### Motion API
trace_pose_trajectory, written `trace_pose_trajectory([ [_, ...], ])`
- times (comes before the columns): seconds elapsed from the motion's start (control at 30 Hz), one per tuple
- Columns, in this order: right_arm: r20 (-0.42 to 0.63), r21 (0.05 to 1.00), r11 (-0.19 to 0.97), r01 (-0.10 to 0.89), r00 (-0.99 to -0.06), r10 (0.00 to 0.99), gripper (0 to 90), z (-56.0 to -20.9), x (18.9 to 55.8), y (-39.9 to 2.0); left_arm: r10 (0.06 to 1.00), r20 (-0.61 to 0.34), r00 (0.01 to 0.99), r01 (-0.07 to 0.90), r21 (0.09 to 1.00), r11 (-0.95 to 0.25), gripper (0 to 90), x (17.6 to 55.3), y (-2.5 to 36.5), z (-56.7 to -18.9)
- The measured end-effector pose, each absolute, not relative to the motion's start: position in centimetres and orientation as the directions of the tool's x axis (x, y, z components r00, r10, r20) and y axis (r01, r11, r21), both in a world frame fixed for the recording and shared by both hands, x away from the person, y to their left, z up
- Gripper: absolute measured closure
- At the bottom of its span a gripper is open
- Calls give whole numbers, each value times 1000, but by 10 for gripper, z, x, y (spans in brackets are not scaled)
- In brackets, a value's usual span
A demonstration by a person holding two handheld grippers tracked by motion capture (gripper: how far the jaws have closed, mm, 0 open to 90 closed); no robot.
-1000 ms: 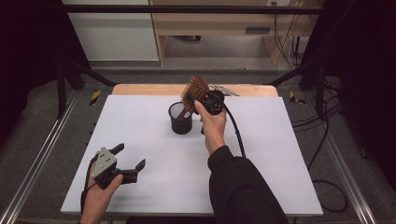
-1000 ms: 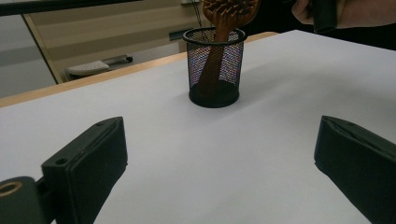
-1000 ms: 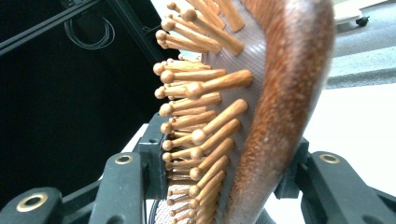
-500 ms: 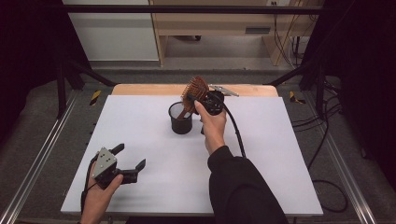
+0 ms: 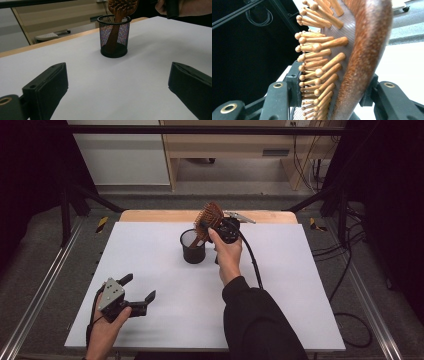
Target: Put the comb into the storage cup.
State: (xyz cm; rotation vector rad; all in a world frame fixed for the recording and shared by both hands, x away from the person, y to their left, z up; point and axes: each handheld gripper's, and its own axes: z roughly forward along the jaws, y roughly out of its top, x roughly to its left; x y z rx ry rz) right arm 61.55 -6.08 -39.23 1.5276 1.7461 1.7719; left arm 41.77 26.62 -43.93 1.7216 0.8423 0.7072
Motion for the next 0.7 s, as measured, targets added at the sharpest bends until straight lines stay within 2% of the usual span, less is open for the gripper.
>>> trace_pose_trajectory([
  [0.7,520,818,-293,495,-418,745,472,-397,617,-67,811,57,583,200,957,-211,26,418,265,-440],
])
